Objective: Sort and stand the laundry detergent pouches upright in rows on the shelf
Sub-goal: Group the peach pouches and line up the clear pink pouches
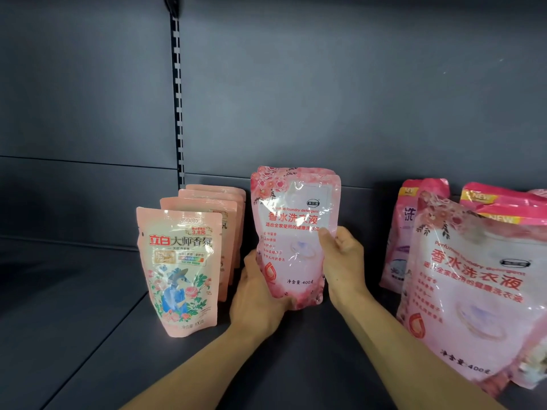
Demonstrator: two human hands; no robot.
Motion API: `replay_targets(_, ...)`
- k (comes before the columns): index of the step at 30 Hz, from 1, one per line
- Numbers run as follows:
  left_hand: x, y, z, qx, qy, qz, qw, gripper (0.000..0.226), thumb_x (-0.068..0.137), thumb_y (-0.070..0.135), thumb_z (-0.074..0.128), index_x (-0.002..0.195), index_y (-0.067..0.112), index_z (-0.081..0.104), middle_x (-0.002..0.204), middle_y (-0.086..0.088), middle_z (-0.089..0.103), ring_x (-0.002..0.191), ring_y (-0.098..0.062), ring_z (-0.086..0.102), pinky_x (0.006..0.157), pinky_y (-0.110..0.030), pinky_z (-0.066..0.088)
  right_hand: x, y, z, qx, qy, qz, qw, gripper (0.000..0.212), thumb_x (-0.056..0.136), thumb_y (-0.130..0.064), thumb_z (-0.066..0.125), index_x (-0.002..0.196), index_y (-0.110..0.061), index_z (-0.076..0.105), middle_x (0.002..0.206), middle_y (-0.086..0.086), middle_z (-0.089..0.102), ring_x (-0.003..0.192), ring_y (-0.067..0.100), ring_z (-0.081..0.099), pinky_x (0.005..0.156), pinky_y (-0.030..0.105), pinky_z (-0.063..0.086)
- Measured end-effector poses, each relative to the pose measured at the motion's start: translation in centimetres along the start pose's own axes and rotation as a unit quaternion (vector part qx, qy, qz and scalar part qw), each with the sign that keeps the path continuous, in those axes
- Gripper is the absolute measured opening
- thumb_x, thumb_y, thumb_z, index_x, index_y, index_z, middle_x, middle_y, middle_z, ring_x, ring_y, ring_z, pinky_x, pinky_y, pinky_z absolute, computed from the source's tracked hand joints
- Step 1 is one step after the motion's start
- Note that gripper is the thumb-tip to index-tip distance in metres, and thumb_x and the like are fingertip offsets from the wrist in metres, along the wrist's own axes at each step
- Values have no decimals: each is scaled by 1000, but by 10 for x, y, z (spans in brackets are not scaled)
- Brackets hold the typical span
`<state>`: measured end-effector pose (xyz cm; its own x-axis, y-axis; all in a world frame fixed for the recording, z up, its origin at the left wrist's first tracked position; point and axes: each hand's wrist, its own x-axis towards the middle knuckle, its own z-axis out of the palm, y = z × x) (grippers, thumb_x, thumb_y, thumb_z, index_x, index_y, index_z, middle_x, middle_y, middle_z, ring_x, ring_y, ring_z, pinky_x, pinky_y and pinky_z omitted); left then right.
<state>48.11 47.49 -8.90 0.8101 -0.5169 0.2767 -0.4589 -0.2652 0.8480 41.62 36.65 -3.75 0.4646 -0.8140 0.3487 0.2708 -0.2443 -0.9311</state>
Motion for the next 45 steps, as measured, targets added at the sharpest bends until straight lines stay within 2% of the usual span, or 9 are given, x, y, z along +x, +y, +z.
replay_targets(3, -4, 3, -2, 1, -16, -9, 1000, 109, 63, 24, 86, 143, 29, 11, 137, 2, 48, 125, -20, 49, 99, -36, 46, -5, -4, -5, -31, 12, -15, 999, 5, 93, -22, 55, 96, -18, 54, 102, 3, 67, 90, 15, 66, 79, 32, 56)
replay_targets(6, -17, 8, -5, 11, -12, -16, 1000, 115, 68, 26, 83, 148, 22, 2, 149, -5, 30, 138, -23, 31, 112, -40, 31, -28, -20, -21, -122, 8, -69, 990, 33, 91, -23, 58, 121, -20, 44, 120, -9, 53, 105, 1, 54, 86, 13, 42)
replay_targets(14, -63, 38, -4, -16, -42, 85, 995, 75, 80, 21, 72, 138, 26, 25, 140, 7, 30, 129, -9, 29, 98, -19, 26, -120, -69, -106, -156, 190, -405, 881, 38, 79, -8, 59, 111, -23, 46, 116, -11, 45, 105, 20, 51, 90, 25, 41)
replay_targets(18, -77, 58, 11, -27, -107, 108, 988, 66, 83, 23, 69, 136, 27, 30, 133, 13, 35, 124, -4, 36, 95, -16, 28, -114, -76, -142, -160, 289, -325, 886, 56, 78, -2, 67, 121, -22, 36, 120, 1, 39, 109, 19, 46, 98, 33, 40)
replay_targets(21, -85, 67, 23, -31, -138, 105, 984, 67, 83, 23, 69, 137, 27, 29, 137, 11, 35, 127, -4, 36, 99, -18, 30, -95, -79, -158, -180, 242, -240, 923, 53, 81, -8, 71, 125, -15, 42, 116, -2, 47, 104, 11, 50, 94, 28, 43)
replay_targets(25, -94, 72, 33, -31, -164, 95, 981, 70, 81, 23, 71, 137, 26, 29, 141, 9, 34, 128, -8, 37, 106, -28, 37, -79, -83, -161, -174, 169, -164, 956, 10, 87, -25, 65, 84, -17, 62, 80, 10, 66, 72, 21, 58, 70, 39, 52)
replay_targets(30, -101, 74, 32, -38, -184, 91, 978, 86, 75, 28, 77, 140, 28, 22, 142, 8, 32, 130, -8, 35, 103, -23, 35, -70, -90, -143, -35, 155, -117, 980, 33, 93, -23, 57, 88, 10, 53, 96, 39, 54, 84, 47, 61, 78, 63, 49)
replay_targets(39, -98, 54, 2, -145, -110, 77, 980, 113, 53, 14, 86, 129, 44, 9, 123, 19, 46, 114, -6, 51, 73, -17, 56, -65, -94, -67, 116, 7, 0, 993, 14, 92, -18, 58, 80, -17, 65, 71, -3, 73, 69, 14, 72, 58, 31, 59)
replay_targets(45, -75, 28, -25, -72, -13, 75, 995, 125, 33, 41, 82, 132, 49, 7, 130, 14, 43, 119, -8, 48, 88, -28, 52, -59, -87, -18, 114, -36, -17, 993, 23, 95, -18, 52, 77, -15, 66, 72, -2, 73, 73, 18, 71, 71, 38, 59)
